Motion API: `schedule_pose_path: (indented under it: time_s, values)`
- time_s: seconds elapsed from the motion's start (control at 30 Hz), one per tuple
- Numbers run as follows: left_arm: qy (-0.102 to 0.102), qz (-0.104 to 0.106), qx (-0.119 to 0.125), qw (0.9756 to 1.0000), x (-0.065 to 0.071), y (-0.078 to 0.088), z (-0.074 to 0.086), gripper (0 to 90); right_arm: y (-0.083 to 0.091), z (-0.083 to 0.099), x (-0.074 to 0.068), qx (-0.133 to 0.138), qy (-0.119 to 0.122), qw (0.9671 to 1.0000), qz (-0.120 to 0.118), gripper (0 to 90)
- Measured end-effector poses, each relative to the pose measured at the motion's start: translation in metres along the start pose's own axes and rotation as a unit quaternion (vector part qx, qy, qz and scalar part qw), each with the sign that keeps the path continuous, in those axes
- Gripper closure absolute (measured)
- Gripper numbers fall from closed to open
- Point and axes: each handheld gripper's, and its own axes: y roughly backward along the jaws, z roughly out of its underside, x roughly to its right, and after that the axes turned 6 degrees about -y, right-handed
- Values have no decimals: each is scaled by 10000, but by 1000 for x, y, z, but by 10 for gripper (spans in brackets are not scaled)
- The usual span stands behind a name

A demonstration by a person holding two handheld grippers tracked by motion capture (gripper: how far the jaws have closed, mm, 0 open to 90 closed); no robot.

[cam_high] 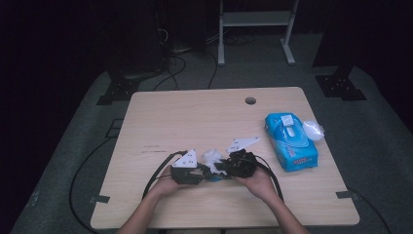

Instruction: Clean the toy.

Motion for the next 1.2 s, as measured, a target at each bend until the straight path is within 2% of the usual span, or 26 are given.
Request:
schedule_pose_path:
  time_s: [0.1,0.17,0.23,0.3,0.4,0.47,0.6,0.67,0.73,0.77,0.83,0.87,0.93,1.0,1.03,1.07,1.13,1.2]
  values:
    - [-20,-10,-25,10000,0,0,-1,689,3,-2,2,-124,105,9997,202,820]
    - [-22,1,-44,10000,0,0,-1,689,7,-2,6,-141,12,9995,294,820]
    - [-9,-1,-40,10000,0,0,-1,689,3,-2,3,-77,-35,9998,200,820]
    - [4,0,-51,10000,0,0,-1,689,-5,-4,-3,-40,-41,10000,-4,820]
    - [18,1,-66,10000,0,1,-1,689,-13,-8,-12,-55,82,10000,-10,819]
    - [33,11,-80,10000,0,1,-1,690,-11,-7,-9,-72,69,9999,-31,819]
    - [52,8,-72,10000,-1,0,-1,691,2,-1,3,-30,-33,9997,238,819]
    - [61,7,-78,10000,0,0,-1,691,3,0,4,-4,-123,9996,236,819]
    - [20,10,-105,9999,-1,0,-1,691,-1,-2,-1,19,-26,9998,172,816]
    - [30,12,-100,9999,0,0,-2,691,-4,-2,-5,8,43,10000,50,814]
    - [45,11,-111,9999,0,0,-1,692,-9,-4,-14,-17,307,9993,188,815]
    - [52,22,-120,9999,0,1,-1,693,-8,-5,-14,-54,354,9992,204,816]
    - [65,26,-113,9999,-1,0,-1,694,-4,-3,-9,-79,275,9994,211,815]
    - [80,25,-104,9999,-1,0,0,694,5,1,0,-52,159,9993,345,815]
    - [80,25,-104,9999,-1,0,0,694,5,1,0,-52,159,9993,345,815]
    - [107,34,-103,9999,-1,0,-1,694,13,7,11,-11,11,9989,462,816]
    - [103,32,-102,9999,-1,0,-1,694,21,12,19,53,-186,9987,480,816]
    - [116,31,-100,9999,-1,-1,-1,694,28,15,21,28,-153,9980,616,816]
